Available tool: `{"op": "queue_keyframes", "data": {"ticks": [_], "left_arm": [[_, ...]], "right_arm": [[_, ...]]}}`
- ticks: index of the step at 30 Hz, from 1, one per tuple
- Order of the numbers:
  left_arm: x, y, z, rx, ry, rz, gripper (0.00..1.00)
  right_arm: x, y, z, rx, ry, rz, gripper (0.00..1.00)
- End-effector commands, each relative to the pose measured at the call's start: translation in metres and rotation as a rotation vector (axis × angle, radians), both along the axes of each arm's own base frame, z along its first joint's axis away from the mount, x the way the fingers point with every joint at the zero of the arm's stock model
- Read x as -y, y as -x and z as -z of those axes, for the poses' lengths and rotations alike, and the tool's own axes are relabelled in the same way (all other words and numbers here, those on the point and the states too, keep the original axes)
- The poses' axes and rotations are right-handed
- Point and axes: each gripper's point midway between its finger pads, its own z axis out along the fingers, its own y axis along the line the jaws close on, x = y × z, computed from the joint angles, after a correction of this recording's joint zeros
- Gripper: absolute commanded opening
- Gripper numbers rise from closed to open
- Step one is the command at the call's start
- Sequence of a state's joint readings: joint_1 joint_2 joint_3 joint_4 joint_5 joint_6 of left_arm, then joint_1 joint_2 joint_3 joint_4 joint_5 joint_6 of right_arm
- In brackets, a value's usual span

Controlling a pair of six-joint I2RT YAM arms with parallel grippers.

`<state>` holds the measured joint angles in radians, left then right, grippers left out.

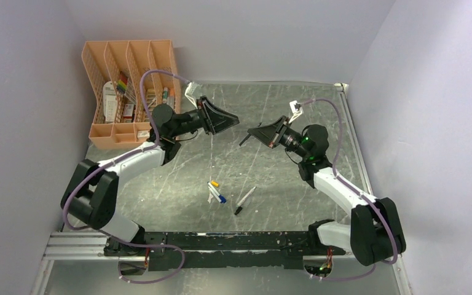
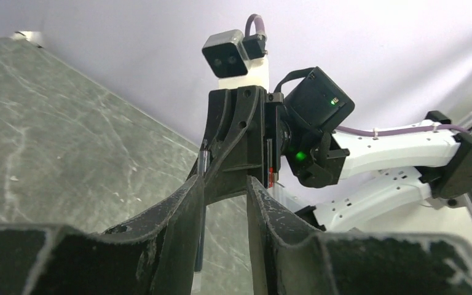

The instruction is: Insert the pens into the pen caps

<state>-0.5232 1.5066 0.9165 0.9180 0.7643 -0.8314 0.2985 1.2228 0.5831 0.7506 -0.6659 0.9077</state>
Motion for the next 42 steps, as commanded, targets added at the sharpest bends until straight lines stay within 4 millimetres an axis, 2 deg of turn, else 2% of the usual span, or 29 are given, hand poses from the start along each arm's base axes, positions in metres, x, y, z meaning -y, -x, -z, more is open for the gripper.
{"op": "queue_keyframes", "data": {"ticks": [1, 5, 7, 12, 15, 19, 22, 29, 31, 35, 37, 38, 40, 42], "left_arm": [[-0.002, 0.022, -0.021, 0.017, 0.077, 0.137, 0.42], [-0.002, 0.027, -0.022, 0.023, 0.093, 0.173, 0.44], [-0.001, 0.028, -0.022, 0.023, 0.096, 0.191, 0.49], [0.003, 0.032, -0.010, -0.004, 0.060, 0.258, 0.57], [0.004, 0.028, -0.001, -0.020, 0.041, 0.235, 0.60], [0.007, 0.016, 0.016, -0.053, 0.010, 0.189, 0.62], [0.010, 0.016, 0.019, -0.061, 0.016, 0.208, 0.63], [0.035, 0.023, 0.037, -0.073, -0.045, 0.252, 0.65], [0.040, 0.027, 0.037, -0.071, -0.035, 0.274, 0.64], [0.046, 0.035, 0.033, -0.067, -0.013, 0.320, 0.59], [0.047, 0.039, 0.033, -0.063, -0.010, 0.338, 0.53], [0.047, 0.039, 0.032, -0.062, -0.007, 0.339, 0.47], [0.046, 0.039, 0.031, -0.063, 0.002, 0.329, 0.29], [0.045, 0.039, 0.028, -0.053, 0.013, 0.318, 0.17]], "right_arm": [[0.003, 0.002, -0.025, 0.113, 0.038, 0.014, 0.00], [0.006, 0.001, -0.027, 0.131, 0.072, 0.031, 0.00], [0.005, 0.003, -0.030, 0.136, 0.062, 0.023, 0.00], [0.002, 0.011, -0.043, 0.166, 0.026, -0.018, 0.00], [0.000, 0.014, -0.052, 0.196, 0.029, -0.037, 0.00], [-0.001, 0.015, -0.054, 0.220, 0.050, -0.039, 0.00], [-0.001, 0.016, -0.054, 0.222, 0.049, -0.038, 0.00], [-0.001, 0.018, -0.060, 0.234, 0.038, -0.038, 0.00], [0.000, 0.016, -0.058, 0.232, 0.049, -0.028, 0.00], [0.000, 0.016, -0.056, 0.222, 0.046, -0.026, 0.00], [0.000, 0.016, -0.056, 0.217, 0.043, -0.025, 0.00], [0.001, 0.016, -0.056, 0.218, 0.044, -0.024, 0.00], [0.001, 0.017, -0.056, 0.217, 0.050, -0.025, 0.00], [0.001, 0.016, -0.055, 0.216, 0.058, -0.022, 0.00]]}}
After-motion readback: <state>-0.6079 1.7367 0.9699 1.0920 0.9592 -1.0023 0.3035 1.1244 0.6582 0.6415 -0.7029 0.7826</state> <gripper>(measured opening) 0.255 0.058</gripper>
